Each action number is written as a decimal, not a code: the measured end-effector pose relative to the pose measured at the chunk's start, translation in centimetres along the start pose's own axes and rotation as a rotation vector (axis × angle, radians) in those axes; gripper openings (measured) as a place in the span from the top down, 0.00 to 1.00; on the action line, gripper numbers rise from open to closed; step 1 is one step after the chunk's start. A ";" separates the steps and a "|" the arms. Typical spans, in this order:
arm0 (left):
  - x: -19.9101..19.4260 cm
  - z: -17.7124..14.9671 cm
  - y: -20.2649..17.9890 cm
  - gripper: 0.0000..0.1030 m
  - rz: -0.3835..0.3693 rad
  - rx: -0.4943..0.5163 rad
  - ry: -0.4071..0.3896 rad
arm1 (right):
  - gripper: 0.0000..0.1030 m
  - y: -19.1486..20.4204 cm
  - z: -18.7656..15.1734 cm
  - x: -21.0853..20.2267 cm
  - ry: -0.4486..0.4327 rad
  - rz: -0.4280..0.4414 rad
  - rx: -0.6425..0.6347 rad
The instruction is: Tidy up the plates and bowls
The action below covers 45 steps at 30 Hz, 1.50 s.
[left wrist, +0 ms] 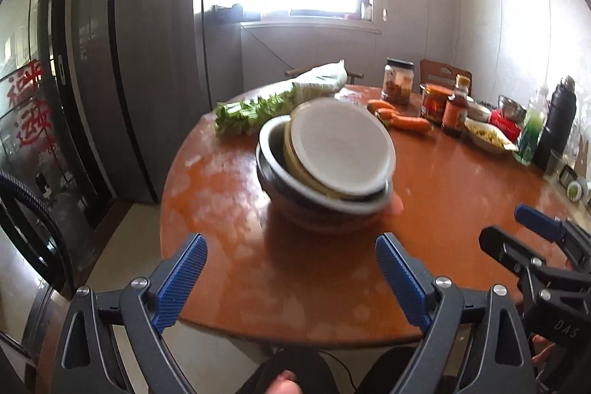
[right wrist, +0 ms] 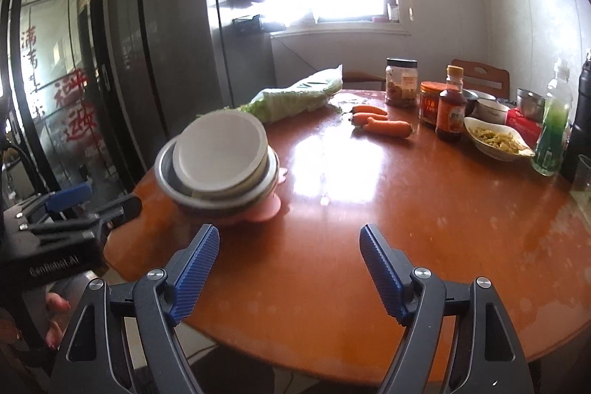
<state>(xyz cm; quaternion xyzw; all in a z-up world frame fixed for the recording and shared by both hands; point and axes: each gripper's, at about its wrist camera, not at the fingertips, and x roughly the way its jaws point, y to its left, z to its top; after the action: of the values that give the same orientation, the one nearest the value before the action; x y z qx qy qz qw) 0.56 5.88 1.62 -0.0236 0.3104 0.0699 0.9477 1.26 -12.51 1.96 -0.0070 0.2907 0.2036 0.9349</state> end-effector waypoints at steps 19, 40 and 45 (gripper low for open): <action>0.4 -2.5 -1.1 0.10 0.000 -0.009 0.065 | 0.23 0.2 -1.9 -0.3 0.047 -0.009 0.002; 1.5 -2.8 -1.5 0.10 0.003 0.002 0.094 | 0.23 -0.5 -2.1 0.0 0.059 -0.026 0.034; 1.5 -3.0 -1.5 0.10 -0.002 0.000 0.100 | 0.23 -0.8 -2.1 -0.2 0.058 -0.032 0.046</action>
<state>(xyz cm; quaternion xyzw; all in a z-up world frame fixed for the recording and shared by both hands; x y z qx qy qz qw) 0.21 4.28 -1.62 -0.0273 0.3575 0.0676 0.9311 0.31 -13.58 0.25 0.0039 0.3220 0.1815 0.9292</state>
